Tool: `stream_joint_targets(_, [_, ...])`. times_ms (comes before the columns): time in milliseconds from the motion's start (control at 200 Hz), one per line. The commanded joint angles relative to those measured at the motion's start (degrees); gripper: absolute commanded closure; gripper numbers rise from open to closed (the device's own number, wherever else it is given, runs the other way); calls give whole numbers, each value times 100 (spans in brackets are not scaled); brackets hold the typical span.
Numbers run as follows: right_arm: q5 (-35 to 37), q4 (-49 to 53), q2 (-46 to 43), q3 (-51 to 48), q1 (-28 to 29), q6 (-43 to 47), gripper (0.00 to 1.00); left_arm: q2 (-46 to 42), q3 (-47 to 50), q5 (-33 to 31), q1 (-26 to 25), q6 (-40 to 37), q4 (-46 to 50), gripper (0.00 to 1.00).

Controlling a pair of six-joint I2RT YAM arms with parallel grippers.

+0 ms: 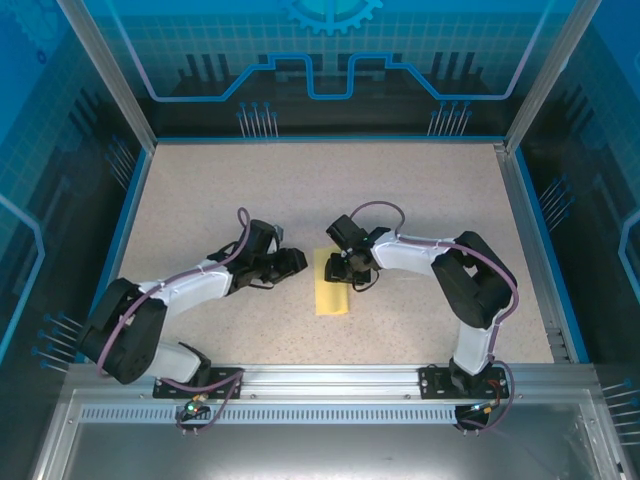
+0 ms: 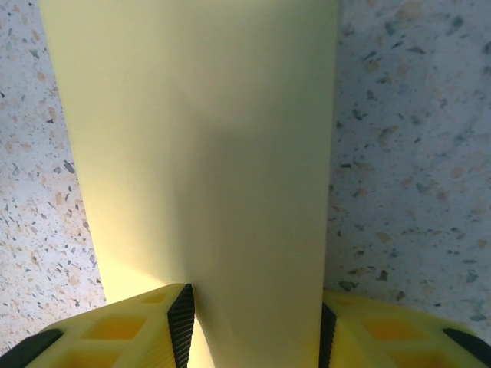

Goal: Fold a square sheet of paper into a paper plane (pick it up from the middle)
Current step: Hold the square sheet of paper at the center of the table.

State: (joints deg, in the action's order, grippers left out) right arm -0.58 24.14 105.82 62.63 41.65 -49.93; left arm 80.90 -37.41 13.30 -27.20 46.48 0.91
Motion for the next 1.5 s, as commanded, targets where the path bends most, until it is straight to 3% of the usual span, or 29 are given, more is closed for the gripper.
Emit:
stream_joint_targets(0, [436, 363, 632, -313, 27, -104, 54, 152, -174, 249, -75, -34, -132, 59])
stream_joint_targets(710, [409, 260, 696, -397, 27, 53, 52, 968, -482, 568, -288, -30, -426, 76])
stream_joint_targets(1010, [418, 275, 721, -402, 16, -14, 53, 1306, -608, 639, -338, 12, -526, 90])
stream_joint_targets(1496, [322, 258, 769, -381, 18, -38, 53, 1664, -594, 788, -365, -42, -688, 97])
